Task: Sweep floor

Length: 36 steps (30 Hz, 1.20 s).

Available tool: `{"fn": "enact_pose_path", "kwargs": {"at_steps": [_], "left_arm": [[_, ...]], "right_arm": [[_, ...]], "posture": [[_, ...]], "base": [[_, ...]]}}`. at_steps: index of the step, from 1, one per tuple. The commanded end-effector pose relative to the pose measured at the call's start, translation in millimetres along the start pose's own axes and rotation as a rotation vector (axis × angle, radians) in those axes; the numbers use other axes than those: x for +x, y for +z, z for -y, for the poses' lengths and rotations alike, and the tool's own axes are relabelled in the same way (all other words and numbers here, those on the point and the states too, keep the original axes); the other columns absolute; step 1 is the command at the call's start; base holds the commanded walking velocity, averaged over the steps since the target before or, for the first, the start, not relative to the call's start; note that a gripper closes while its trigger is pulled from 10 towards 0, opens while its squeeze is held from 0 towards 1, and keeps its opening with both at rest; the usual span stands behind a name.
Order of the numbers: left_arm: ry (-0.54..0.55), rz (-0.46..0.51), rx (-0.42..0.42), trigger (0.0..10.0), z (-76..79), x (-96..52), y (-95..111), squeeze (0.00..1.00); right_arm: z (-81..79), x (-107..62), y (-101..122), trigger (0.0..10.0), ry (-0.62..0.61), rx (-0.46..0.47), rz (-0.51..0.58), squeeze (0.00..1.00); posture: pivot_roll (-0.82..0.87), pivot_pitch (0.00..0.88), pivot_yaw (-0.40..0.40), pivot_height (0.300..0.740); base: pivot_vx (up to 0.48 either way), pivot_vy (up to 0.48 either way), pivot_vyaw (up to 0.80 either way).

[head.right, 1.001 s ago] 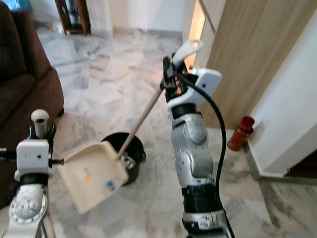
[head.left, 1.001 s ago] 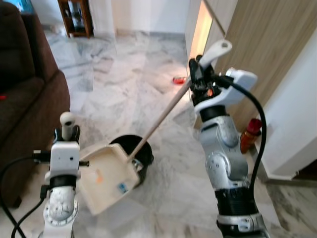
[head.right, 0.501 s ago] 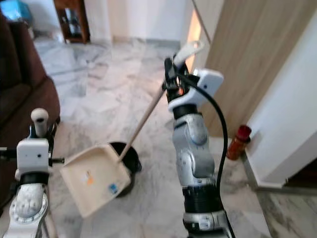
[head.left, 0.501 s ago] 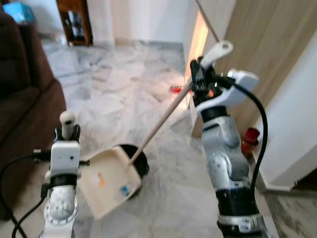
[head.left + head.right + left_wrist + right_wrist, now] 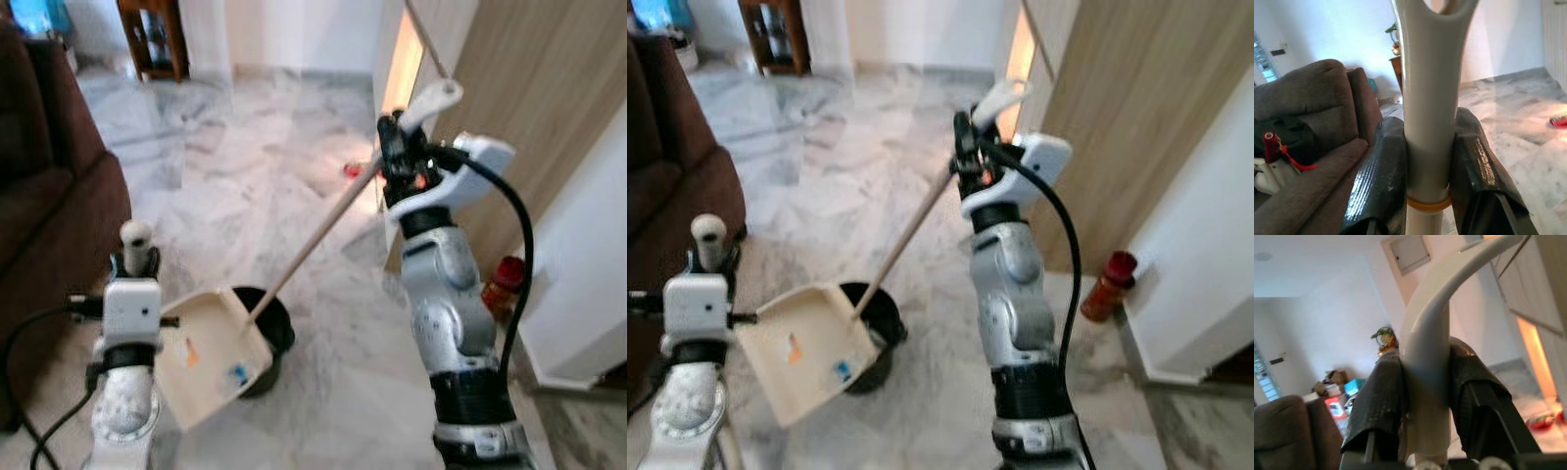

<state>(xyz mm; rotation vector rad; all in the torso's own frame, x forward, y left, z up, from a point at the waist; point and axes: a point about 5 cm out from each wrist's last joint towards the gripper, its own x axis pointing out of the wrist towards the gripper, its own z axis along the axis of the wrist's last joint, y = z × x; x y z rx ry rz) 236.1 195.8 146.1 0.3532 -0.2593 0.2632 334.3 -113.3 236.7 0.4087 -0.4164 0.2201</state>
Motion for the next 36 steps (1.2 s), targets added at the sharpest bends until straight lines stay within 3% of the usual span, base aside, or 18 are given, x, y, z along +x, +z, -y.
{"fn": "enact_pose_path", "kwargs": {"at_steps": [1,17,36], "left_arm": [[0.019,0.043,0.022,10.0,-6.8,3.2,6.8,0.00],[0.027,0.044,0.028,10.0,-8.1,4.1,6.6,0.00],[0.015,0.056,0.025,10.0,-6.2,4.7,6.8,0.00]], "right_arm": [[-17.3,6.5,18.8,10.0,0.055,0.022,0.093,0.00],[-19.6,5.7,16.6,10.0,0.072,0.013,0.079,0.00],[-21.9,4.7,15.8,10.0,0.086,0.033,0.082,0.00]], "posture": [[0.03,0.043,-0.034,0.740],[0.03,0.053,-0.034,0.740],[0.03,0.000,-0.031,0.740]], "base": [[0.281,0.000,0.00],[0.282,0.000,0.03],[0.284,0.000,0.08]]}}
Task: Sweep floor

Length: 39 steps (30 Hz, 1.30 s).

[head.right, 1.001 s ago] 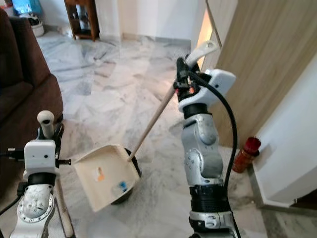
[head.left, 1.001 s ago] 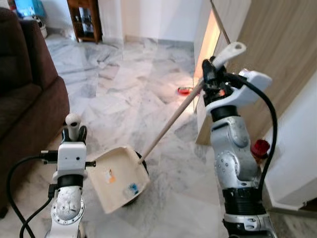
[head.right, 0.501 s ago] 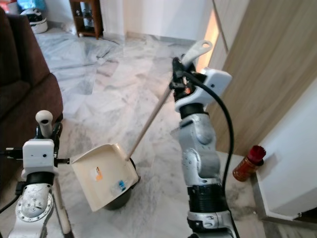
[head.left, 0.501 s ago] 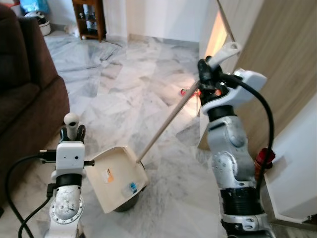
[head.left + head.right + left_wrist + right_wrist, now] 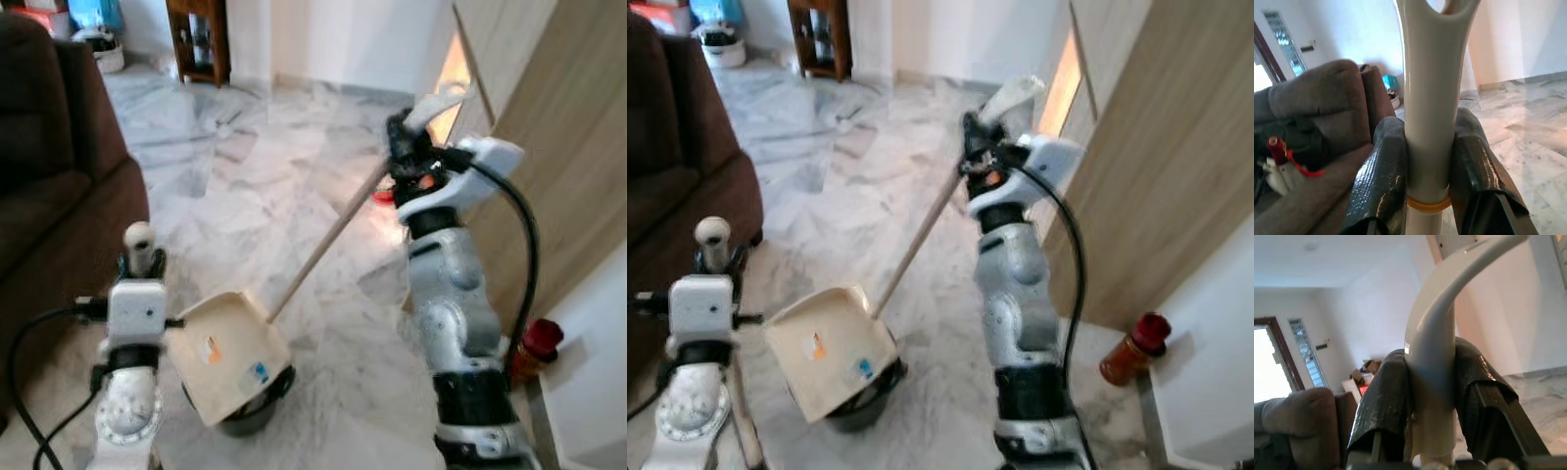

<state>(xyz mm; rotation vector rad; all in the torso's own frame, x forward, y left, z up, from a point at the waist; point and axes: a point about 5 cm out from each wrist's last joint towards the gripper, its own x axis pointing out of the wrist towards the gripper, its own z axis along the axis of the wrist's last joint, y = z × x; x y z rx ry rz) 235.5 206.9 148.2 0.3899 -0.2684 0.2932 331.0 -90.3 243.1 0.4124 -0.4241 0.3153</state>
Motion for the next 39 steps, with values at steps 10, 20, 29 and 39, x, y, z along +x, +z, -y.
{"fn": "enact_pose_path", "kwargs": {"at_steps": [10,20,29,39], "left_arm": [[-0.015,0.047,-0.018,10.0,5.8,2.9,10,0.00],[-0.011,0.042,-0.017,10.0,5.5,1.7,9,0.00],[-0.016,0.042,-0.022,10.0,7.1,1.9,9,0.00],[-0.021,0.044,-0.023,10.0,7.0,2.7,10,0.00]], "right_arm": [[0.9,2.3,19,10.0,-0.002,0.009,0.089,0.00],[1.0,1.5,18,10.0,-0.003,0.010,0.081,0.00],[-3.5,1.5,19,10.0,0.013,-0.020,0.091,0.00],[-26.5,-6.0,23,10.0,0.051,-0.093,0.144,0.00]], "posture": [[0.03,0.014,-0.033,0.740],[0.03,0.034,-0.036,0.740],[0.03,0.054,-0.035,0.740],[0.03,0.063,-0.032,0.740]], "base": [[0.283,0.000,0.00],[0.282,0.000,0.00],[0.063,0.000,0.00],[0.000,0.000,0.00]]}}
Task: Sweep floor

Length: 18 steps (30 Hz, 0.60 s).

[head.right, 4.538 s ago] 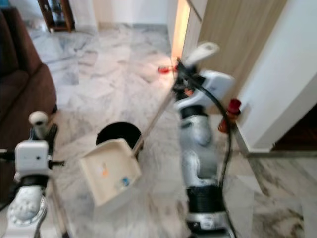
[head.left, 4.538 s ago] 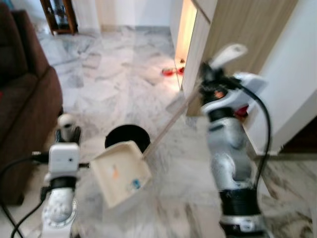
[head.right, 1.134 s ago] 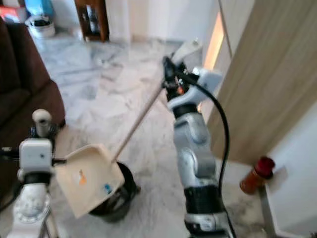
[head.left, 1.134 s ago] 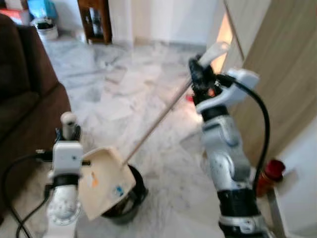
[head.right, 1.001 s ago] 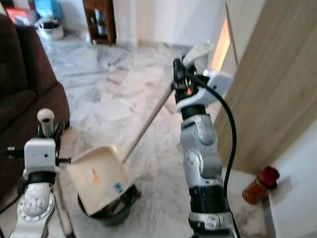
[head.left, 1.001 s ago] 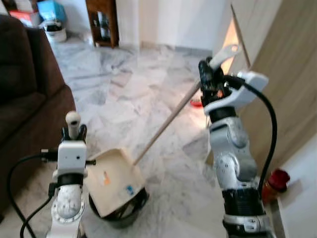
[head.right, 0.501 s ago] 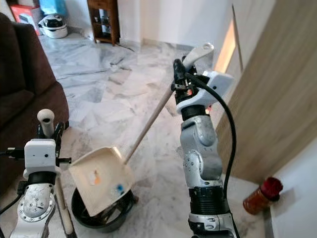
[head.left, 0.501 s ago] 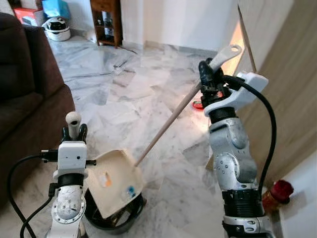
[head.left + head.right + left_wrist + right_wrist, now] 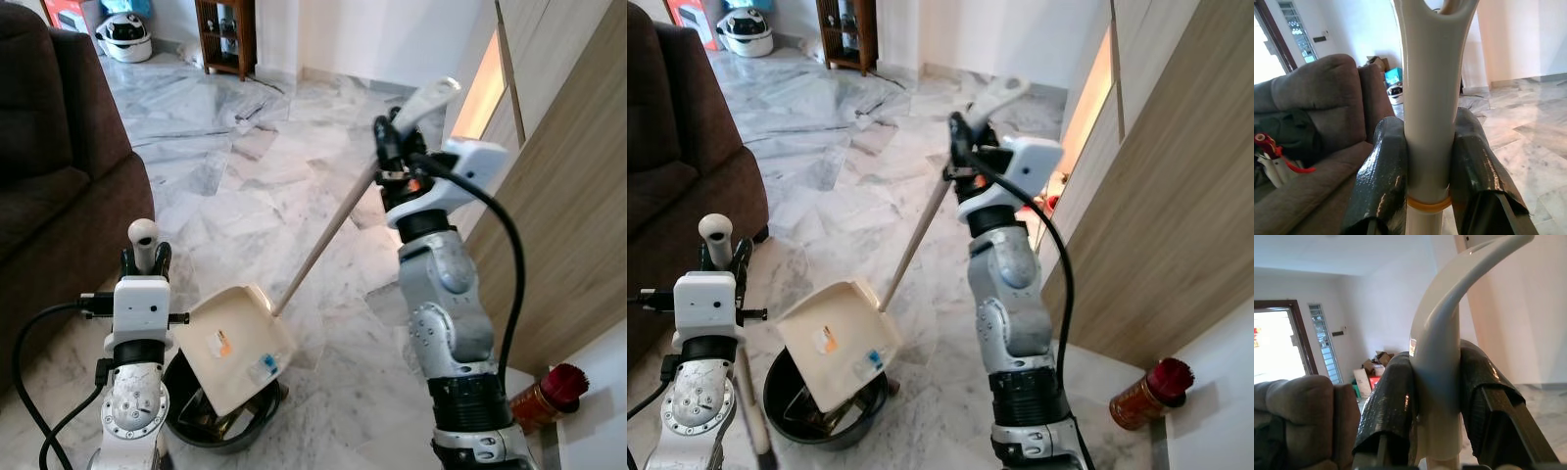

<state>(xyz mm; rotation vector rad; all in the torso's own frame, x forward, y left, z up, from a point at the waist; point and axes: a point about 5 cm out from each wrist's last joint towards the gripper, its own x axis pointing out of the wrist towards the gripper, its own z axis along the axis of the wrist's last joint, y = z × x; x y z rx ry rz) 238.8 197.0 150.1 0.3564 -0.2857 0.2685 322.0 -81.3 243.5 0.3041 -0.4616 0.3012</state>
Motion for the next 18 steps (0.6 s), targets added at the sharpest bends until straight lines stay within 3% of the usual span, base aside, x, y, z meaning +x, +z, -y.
{"fn": "enact_pose_path", "kwargs": {"at_steps": [1,8,13,15,18], "left_arm": [[-0.004,0.029,0.016,10.0,-2.4,1.4,6,0.00],[-0.004,0.033,0.018,10.0,-3.9,1.8,6,0.00],[-0.011,0.034,0.021,10.0,-3.4,2.1,6,0.00],[-0.018,0.045,0.024,10.0,-3.7,3.2,8,0.00],[-0.022,0.046,0.028,10.0,-4.5,3.6,8,0.00]], "right_arm": [[-14.5,-0.8,26,10.0,0.034,0.018,0.129,0.00],[-32.3,-10.9,32,10.0,0.065,0.008,0.174,0.00],[-42.5,-15.6,34,10.0,0.053,0.057,0.184,0.00],[-53.7,-20.2,41,10.0,0.119,-0.008,0.224,0.00],[-60.3,-24.5,45,10.0,0.151,0.015,0.239,0.00]], "posture": [[0.03,0.063,-0.032,0.740],[0.03,0.068,-0.026,0.740],[0.04,0.073,-0.023,0.740],[0.05,0.078,-0.016,0.740],[0.04,0.083,-0.014,0.740]], "base": [[0.000,0.000,0.00],[0.000,0.000,0.00],[0.000,0.000,0.00],[0.000,0.000,0.00],[0.000,0.000,0.00]]}}
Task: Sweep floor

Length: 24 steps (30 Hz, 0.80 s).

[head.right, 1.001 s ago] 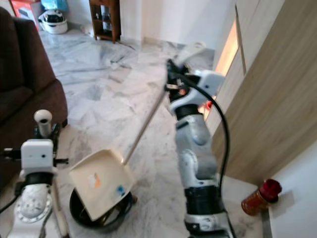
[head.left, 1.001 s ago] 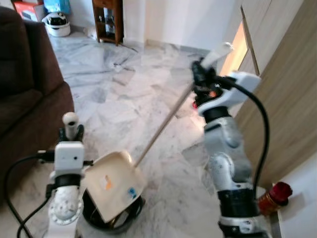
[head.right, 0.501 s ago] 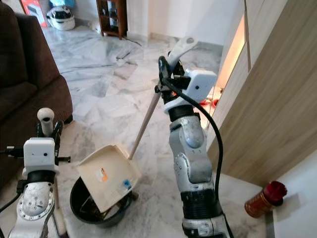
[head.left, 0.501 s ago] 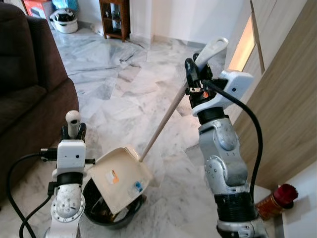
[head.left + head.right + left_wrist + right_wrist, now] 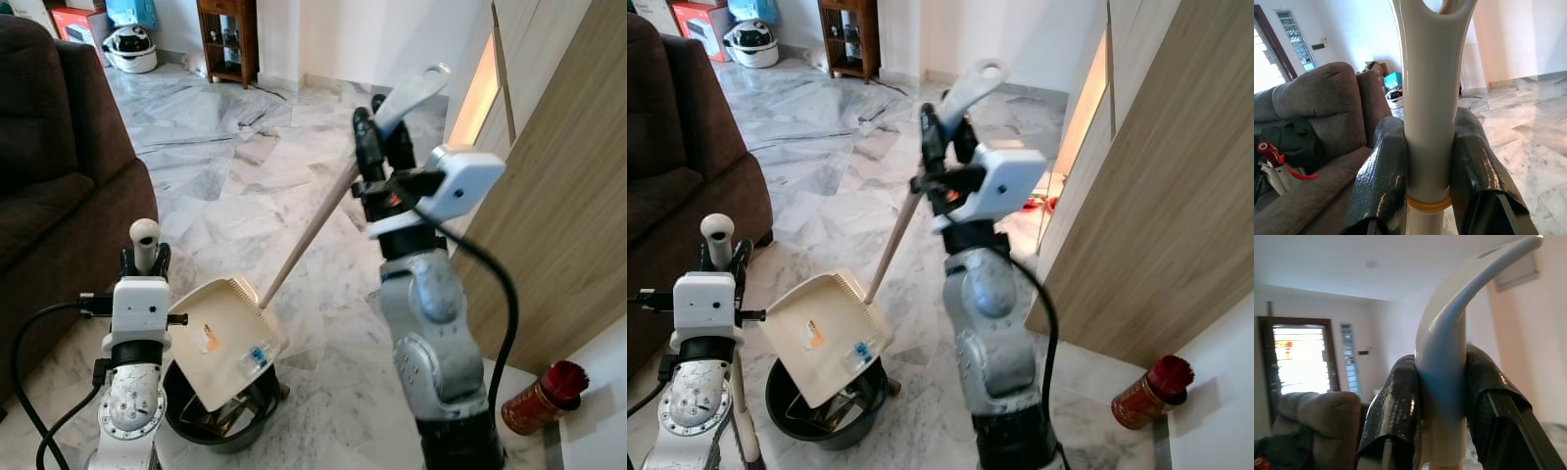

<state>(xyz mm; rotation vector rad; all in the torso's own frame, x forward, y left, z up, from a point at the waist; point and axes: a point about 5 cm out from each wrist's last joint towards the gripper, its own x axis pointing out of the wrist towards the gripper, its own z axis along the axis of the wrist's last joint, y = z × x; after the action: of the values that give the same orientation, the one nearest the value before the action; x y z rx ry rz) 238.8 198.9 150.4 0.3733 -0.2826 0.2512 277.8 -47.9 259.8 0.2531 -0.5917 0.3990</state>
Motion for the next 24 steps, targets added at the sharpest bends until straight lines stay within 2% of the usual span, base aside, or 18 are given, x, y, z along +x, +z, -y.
{"fn": "enact_pose_path", "kwargs": {"at_steps": [1,2,3,8,11,12,16,20,24], "left_arm": [[-0.003,0.043,0.014,10.0,-3.1,3.3,9,0.00],[-0.006,0.043,0.015,10.0,-3.2,4.0,8,0.00],[-0.006,0.044,0.015,10.0,-3.2,4.2,9,0.00],[-0.019,0.048,0.010,10.0,-0.4,5.0,9,0.00],[-0.021,0.050,0.008,10.0,0.3,5.6,10,0.00],[-0.022,0.054,0.007,10.0,0.6,6.3,11,0.00],[-0.025,0.060,0.007,10.0,1.9,7.7,12,0.00],[-0.028,0.062,0.008,10.0,1.8,9.3,12,0.00],[-0.028,0.063,0.008,10.0,2.6,11.5,11,0.00]], "right_arm": [[-14.5,1.1,28,10.0,0.061,0.032,0.148,0.00],[-23.7,-0.8,32,10.0,0.124,0.005,0.170,0.00],[-25.5,-1.0,33,10.0,0.135,0.000,0.175,0.00],[-46.1,-4.8,41,10.0,0.166,0.071,0.200,0.00],[-53.6,-7.4,43,10.0,0.191,0.075,0.211,0.00],[-61.6,-10.8,45,10.0,0.228,0.067,0.225,0.00],[-69.8,-16.0,48,10.0,0.282,0.064,0.235,0.00],[-83.1,-22.7,54,10.0,0.376,0.021,0.278,0.00],[-84.1,-23.9,55,10.0,0.390,0.001,0.289,0.00]], "posture": [[0.04,0.084,-0.011,0.740],[0.04,0.091,-0.007,0.740],[0.04,0.092,-0.006,0.740],[0.04,0.100,0.000,0.740],[0.04,0.101,0.003,0.740],[0.04,0.109,0.004,0.740],[0.04,0.122,0.004,0.740],[0.03,0.129,0.003,0.740],[0.04,0.133,-0.002,0.740]], "base": [[0.000,0.000,0.00],[0.000,0.000,0.00],[0.000,0.000,0.00],[0.000,0.000,0.00],[0.000,0.000,0.00],[0.000,0.000,0.00],[0.000,0.000,0.00],[0.000,0.000,0.00],[0.000,0.000,0.00]]}}
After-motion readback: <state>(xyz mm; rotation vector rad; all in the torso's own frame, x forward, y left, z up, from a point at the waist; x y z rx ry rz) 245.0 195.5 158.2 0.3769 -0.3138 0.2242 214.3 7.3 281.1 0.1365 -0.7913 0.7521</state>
